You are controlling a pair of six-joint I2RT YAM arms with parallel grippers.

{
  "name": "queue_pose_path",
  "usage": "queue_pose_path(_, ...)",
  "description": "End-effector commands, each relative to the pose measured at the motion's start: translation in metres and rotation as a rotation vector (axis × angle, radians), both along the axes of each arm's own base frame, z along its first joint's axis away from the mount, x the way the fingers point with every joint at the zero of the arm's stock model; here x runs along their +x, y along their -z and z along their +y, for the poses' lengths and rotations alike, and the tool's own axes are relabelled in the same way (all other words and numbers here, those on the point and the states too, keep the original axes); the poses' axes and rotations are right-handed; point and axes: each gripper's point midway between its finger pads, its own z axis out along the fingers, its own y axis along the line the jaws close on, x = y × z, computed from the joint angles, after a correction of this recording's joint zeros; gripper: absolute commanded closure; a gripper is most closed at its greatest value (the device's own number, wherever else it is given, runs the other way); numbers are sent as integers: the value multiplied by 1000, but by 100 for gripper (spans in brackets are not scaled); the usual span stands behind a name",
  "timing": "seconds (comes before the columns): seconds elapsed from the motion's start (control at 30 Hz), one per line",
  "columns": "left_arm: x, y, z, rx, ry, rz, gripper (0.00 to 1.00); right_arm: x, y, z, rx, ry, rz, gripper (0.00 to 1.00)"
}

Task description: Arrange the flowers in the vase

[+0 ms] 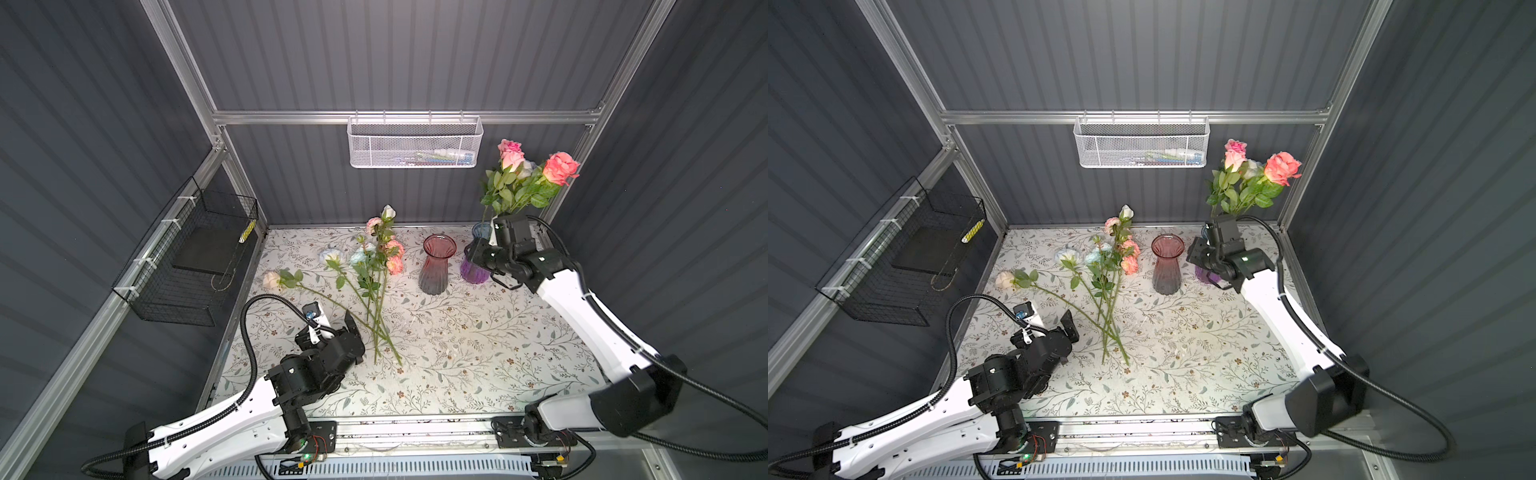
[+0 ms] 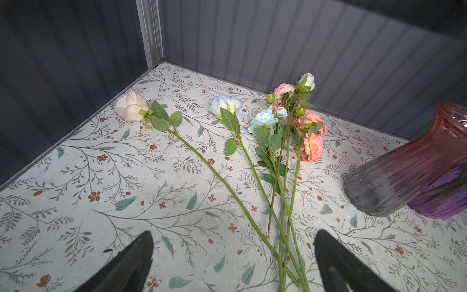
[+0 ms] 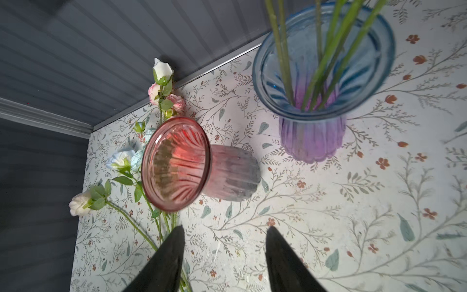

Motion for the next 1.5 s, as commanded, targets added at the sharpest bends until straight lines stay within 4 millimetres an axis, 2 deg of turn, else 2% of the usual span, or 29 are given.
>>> queue_pose_path(0.0,-3,-5,5,-36,-13,-4,0,18,-5,9,9,0,4,46)
queue_pose_path(0.13,-5,-5,8,-59,-7,-13,0,35,15,14,-15,8,57,47)
queue_pose_path(0.3,-6,-6,8,-57,1,-16,0,47,36,24,-10,-11,107,50)
queue_pose_path(0.7,-3,-5,6,-27,-12,-11,0,52,55,36,2,-62,137,80)
queue_pose_path(0.9,-4,-5,9,-24,-14,-10,0,52,57,37,0,-67,142,87)
queue_pose_path(1.07,-6,-7,13,-31,-18,-15,0,47,51,39,9,-78,129,94)
queue_pose_path(1.3,-7,-14,17,-25,-24,-27,0,36,32,45,44,-114,96,100)
queue_pose_path(1.47,-6,-17,16,-17,-21,-31,0,27,22,47,74,-141,81,100)
